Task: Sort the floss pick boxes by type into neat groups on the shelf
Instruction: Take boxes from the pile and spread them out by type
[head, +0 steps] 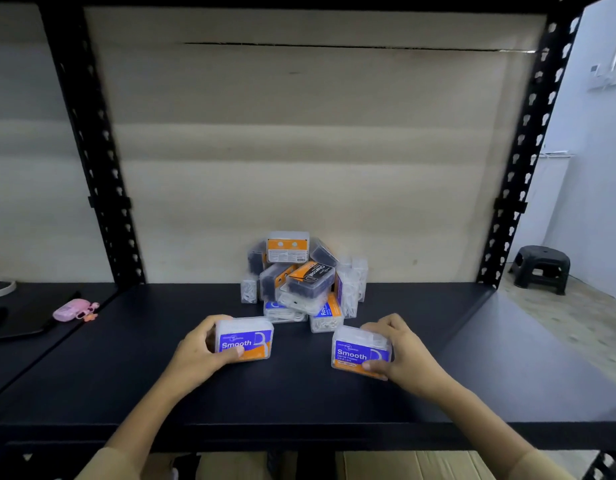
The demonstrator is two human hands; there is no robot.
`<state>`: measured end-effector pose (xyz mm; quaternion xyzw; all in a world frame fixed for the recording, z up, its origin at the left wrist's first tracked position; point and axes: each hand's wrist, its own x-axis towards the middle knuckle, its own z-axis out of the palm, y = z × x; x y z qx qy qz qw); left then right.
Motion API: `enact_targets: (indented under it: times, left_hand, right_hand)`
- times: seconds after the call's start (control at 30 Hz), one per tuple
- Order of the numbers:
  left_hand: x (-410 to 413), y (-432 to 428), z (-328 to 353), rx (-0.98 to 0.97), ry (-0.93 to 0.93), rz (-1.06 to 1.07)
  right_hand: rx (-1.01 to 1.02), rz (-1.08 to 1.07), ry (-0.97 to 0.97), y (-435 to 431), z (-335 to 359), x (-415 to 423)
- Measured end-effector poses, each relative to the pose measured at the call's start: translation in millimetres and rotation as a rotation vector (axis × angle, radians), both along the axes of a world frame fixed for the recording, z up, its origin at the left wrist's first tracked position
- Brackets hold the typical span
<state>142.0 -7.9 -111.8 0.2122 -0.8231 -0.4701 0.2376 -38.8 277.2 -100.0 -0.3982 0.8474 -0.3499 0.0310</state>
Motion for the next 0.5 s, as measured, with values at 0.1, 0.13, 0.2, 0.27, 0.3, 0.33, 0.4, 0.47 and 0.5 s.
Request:
enact_targets:
  times: [0.1,0.13,0.2,0.27,0.3,0.33,0.4,0.47,0.5]
  left_hand:
    - [6.1,-5.5,1.0,-0.004,-0.007,-0.01]
    - [8.0,-7.4,1.5,0.003,0.003,-0.014]
    - [11.6,-12.3,2.3,0.032,0.013,-0.019]
    - [15.7,-18.2,3.8,0.041,0.009,-0.03]
    - [18.0,-21.5,4.2,0.04,0.006,-0.034]
    - [20.5,-25.3,4.2,0.032,0.002,-0.033]
    - [25.6,-33.6,4.2,-0.002,-0.006,-0.013]
    - [31.0,-42.0,4.7,-0.013,-0.017,0.013]
    - [34.0,-46.2,5.0,-0.003,-0.019,0.029]
  right_hand:
    - [-0.018,-0.013,-0.021,-4.0,-0.7,-0.8]
    - [-0.023,-0.012,-0.02,-6.1,-0.2,-0.3]
    - [-0.007,0.004,-0.014,-13.4,2.0,3.2]
    - [0.028,0.028,0.001,-24.5,4.3,9.0]
    - [0.043,0.041,-0.002,-31.2,4.5,12.1]
    - [0.06,0.052,-0.012,-37.7,4.0,15.2]
    - [0.08,0.072,-0.018,-49.8,2.3,20.0]
    - [0.086,0.097,0.002,-60.2,3.6,25.3]
    - [0.087,0.108,0.008,-65.6,5.4,28.7]
